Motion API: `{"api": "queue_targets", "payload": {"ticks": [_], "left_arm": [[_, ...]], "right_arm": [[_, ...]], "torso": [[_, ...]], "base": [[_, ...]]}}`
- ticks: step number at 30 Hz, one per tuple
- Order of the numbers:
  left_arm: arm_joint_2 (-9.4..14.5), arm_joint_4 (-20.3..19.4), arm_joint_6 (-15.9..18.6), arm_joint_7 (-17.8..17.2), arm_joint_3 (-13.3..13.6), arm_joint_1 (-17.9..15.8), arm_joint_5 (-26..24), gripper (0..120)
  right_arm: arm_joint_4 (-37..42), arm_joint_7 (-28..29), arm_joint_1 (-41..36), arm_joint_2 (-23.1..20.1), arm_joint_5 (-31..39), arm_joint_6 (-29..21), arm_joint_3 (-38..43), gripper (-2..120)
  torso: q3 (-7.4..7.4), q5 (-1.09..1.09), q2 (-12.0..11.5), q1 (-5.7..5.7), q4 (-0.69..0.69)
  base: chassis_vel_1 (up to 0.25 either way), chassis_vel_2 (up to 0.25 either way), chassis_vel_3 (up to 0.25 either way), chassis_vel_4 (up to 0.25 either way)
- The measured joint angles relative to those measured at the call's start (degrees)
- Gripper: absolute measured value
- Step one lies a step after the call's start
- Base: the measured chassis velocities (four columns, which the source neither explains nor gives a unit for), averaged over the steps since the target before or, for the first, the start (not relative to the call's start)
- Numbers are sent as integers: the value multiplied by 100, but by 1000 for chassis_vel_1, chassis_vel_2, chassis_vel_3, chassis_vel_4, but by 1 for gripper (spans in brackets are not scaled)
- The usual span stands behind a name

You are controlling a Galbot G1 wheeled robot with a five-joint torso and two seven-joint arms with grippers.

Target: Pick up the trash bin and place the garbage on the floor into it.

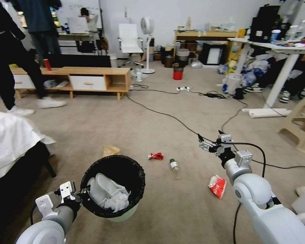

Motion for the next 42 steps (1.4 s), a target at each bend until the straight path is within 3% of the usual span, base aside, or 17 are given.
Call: {"api": "queue_targets", "payload": {"ticks": [7, 12, 21, 30, 42], "left_arm": [[-2, 1, -12, 1, 3, -5, -13, 3], [-9, 2, -37, -3, 2, -8, -23, 3], [-6, 10, -70, -6, 3, -9, -32, 3], [-10, -1, -77, -13, 10, -5, -41, 3], [-17, -56, -77, -21, 8, 14, -45, 3]], "right_arm": [[-10, 0, 6, 26, -14, 12, -4, 100], [-13, 55, 0, 29, -73, 2, -19, 100], [10, 240, -98, 29, -94, -170, -11, 100], [-42, 3, -123, 30, -377, 88, 19, 100], [-35, -20, -134, 55, -401, 26, 41, 100]], "torso": [[0, -1, 0, 0, -3], [0, -1, 0, 0, 5], [0, 0, 0, 0, 0], [0, -1, 0, 0, 1], [0, 0, 0, 0, 1]], "base": [[-64, -71, -89, -83], [0, 0, 0, 0], [0, 0, 0, 0], [0, 0, 0, 0], [0, 0, 0, 0]]}}
